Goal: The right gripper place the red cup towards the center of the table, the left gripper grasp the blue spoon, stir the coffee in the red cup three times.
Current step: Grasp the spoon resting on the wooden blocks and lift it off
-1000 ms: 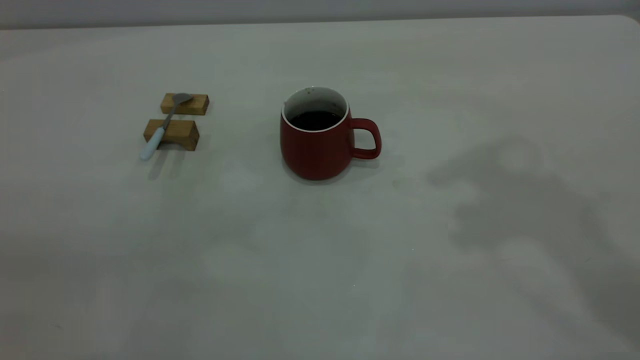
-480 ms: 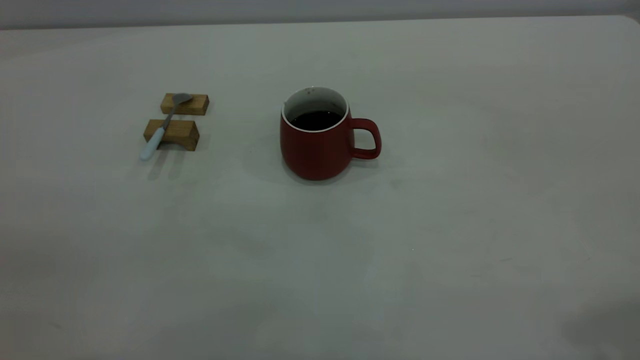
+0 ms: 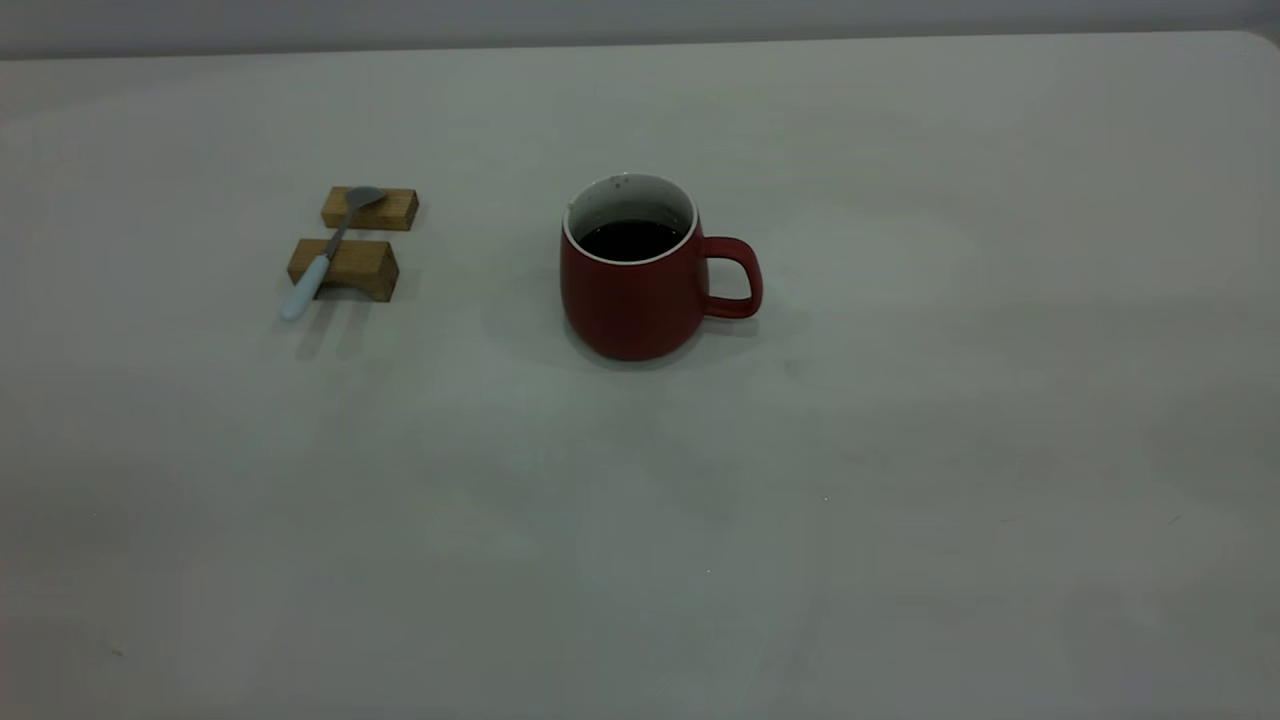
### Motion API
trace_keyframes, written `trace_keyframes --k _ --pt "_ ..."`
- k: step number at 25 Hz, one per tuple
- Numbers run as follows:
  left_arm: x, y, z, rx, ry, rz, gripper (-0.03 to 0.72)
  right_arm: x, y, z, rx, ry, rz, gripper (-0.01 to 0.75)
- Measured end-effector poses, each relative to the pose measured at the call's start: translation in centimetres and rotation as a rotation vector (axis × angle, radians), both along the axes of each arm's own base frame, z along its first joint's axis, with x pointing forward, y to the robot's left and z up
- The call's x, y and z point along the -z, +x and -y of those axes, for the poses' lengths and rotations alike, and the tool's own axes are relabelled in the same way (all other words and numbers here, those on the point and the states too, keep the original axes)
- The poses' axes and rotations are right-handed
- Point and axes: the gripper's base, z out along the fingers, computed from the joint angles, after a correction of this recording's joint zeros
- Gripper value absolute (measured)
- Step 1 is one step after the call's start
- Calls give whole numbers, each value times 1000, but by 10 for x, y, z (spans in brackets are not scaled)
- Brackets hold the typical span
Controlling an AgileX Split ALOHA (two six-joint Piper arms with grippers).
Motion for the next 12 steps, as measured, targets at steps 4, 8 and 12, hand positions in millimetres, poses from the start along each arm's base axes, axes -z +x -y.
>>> trace_keyframes --k 4,8,12 --pt "0 0 0 0 0 0 571 5 -7 0 14 4 87 645" --pt "0 0 0 0 0 0 571 5 -15 1 17 8 149 628" --pt "0 0 0 0 0 0 571 5 -15 1 17 7 153 571"
